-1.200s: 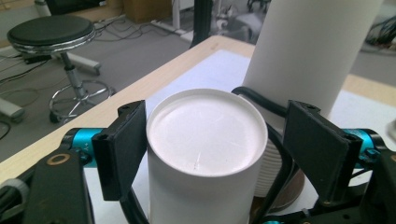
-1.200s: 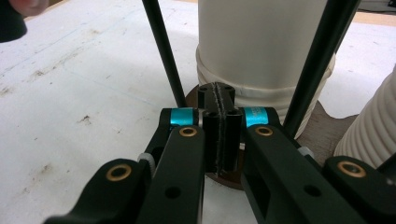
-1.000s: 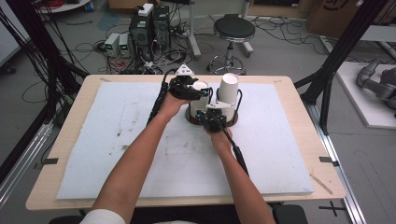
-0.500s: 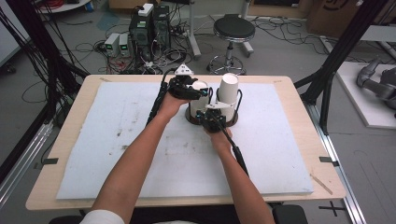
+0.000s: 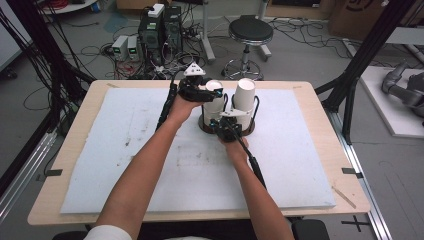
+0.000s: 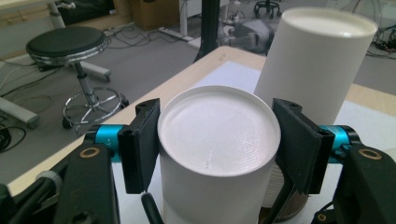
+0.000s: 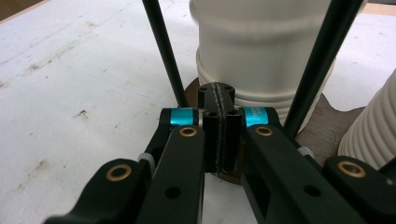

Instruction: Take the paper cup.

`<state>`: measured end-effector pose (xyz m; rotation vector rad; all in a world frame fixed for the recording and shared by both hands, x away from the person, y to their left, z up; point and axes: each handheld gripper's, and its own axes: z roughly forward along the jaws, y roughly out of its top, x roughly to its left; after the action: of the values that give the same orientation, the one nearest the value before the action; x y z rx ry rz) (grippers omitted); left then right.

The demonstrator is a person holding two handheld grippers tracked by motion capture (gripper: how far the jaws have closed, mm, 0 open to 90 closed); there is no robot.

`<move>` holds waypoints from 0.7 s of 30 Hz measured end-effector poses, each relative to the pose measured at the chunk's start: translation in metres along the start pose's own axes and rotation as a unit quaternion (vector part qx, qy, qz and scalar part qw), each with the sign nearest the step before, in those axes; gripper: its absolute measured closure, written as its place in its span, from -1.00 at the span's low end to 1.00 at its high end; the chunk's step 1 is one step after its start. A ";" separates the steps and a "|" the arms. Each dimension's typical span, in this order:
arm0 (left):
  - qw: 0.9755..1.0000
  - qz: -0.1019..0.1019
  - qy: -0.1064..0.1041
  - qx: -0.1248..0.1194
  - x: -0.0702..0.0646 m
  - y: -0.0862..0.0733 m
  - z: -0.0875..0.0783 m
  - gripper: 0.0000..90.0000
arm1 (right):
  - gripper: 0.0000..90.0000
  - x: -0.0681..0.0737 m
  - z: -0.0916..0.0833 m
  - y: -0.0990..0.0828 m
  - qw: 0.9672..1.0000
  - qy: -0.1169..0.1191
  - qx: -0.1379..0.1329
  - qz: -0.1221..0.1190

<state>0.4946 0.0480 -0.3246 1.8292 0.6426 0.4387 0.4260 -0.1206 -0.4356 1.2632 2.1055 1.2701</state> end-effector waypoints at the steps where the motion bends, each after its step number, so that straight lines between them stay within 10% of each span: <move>1: 1.000 0.001 0.000 -0.004 0.000 0.002 -0.002 -0.21 | 1.00 0.000 0.000 0.000 1.000 0.000 0.000 -0.001; 5: 1.000 -0.007 0.003 -0.011 0.000 0.007 -0.011 -0.21 | 0.95 -0.001 -0.002 0.000 1.000 0.006 0.003 -0.002; 15: 0.998 -0.005 0.006 -0.057 -0.011 0.028 -0.044 -0.21 | 0.06 -0.011 -0.041 0.005 0.993 0.105 -0.016 -0.046; 21: 0.997 -0.001 0.010 -0.079 -0.024 0.043 -0.068 -0.21 | -0.33 -0.019 -0.075 0.000 0.991 0.114 -0.037 -0.060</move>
<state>0.4456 0.0724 -0.2615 1.6759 0.6068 0.4935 0.3845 -0.1751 -0.3990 0.9847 2.2285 1.4825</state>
